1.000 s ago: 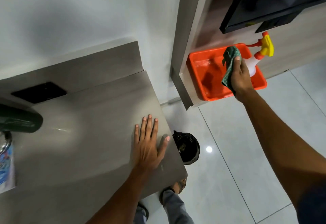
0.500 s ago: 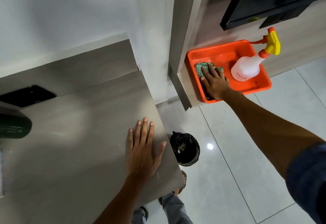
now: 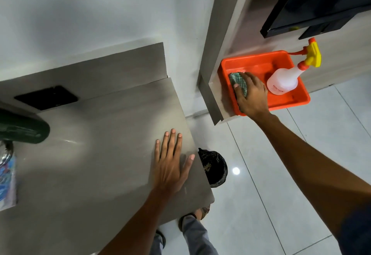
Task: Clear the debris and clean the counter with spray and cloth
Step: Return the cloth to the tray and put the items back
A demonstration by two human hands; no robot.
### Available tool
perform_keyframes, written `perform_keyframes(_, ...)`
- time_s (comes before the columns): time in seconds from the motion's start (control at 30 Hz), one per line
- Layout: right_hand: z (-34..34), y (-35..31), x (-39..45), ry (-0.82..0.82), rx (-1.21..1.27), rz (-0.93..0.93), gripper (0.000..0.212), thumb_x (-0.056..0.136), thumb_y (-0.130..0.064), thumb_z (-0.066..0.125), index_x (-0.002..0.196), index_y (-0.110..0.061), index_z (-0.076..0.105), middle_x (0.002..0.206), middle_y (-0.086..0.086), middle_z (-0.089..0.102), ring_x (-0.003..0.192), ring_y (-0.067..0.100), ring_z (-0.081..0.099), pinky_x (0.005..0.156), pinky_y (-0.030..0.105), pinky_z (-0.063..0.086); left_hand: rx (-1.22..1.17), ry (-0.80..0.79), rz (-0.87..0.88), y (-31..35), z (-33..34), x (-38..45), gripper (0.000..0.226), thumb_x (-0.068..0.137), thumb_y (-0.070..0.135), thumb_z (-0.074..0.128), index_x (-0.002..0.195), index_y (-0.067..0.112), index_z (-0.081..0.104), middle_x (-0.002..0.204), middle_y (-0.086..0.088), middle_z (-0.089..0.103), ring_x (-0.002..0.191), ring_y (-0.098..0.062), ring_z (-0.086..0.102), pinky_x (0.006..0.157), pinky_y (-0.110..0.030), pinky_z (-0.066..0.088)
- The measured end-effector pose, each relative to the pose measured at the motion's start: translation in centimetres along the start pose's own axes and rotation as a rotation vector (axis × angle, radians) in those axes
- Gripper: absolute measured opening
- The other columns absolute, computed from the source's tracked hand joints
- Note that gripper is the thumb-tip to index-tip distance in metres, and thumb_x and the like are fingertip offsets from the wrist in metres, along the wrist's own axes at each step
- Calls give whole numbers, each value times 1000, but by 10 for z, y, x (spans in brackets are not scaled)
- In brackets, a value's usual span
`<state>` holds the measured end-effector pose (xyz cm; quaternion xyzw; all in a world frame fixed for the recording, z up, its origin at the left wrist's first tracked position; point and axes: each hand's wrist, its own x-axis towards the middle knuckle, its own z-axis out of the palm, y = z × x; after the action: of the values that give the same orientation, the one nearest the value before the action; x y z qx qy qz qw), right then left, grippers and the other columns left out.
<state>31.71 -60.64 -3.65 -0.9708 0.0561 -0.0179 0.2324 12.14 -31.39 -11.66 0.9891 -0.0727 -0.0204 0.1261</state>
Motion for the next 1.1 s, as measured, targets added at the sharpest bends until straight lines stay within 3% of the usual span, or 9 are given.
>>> perform_keyframes(0.13,-9,-51,-18,144,125,-77,42,109,-28,61,145,-7,63,144,21,63,133,42,58,115,53,44,-106,38,-31,-2,-6,-13,79,112,66,26,176,18,21,186,-3,11,174,-23,8,139,-58,17)
perform_keyframes(0.23,-5,-96,-31,85,165,-174,40,109,-30,62,143,-9,64,142,18,64,130,36,59,111,48,48,-150,72,-61,-16,-11,-28,79,112,65,30,176,19,21,186,-2,11,174,-24,9,139,-59,16)
perform_keyframes(0.37,16,-158,-46,-4,257,-291,44,107,-32,69,145,-12,65,145,10,64,137,29,60,118,42,47,-147,85,-89,-50,-23,-50,79,112,64,33,176,19,21,186,-4,12,174,-27,10,139,-61,17)
perform_keyframes(0.67,86,-334,-99,-280,511,-409,74,95,-60,77,157,-26,55,156,0,57,136,14,59,112,44,57,-97,2,-252,-140,-61,-100,85,109,68,26,176,16,16,186,-8,7,174,-29,5,140,-59,13)
perform_keyframes(0.9,142,-428,-147,-491,539,-439,95,86,-58,88,164,-24,47,161,3,55,144,18,56,119,41,52,-60,53,-401,-220,-79,-133,85,109,69,23,176,16,17,186,-11,7,174,-32,5,140,-60,12)
perform_keyframes(1.1,183,-479,-162,-597,619,-357,115,80,-42,99,172,-22,33,171,10,44,155,30,46,126,51,46,-41,55,-522,-274,-76,-165,91,107,76,15,176,18,14,187,-10,4,174,-31,4,140,-59,12)
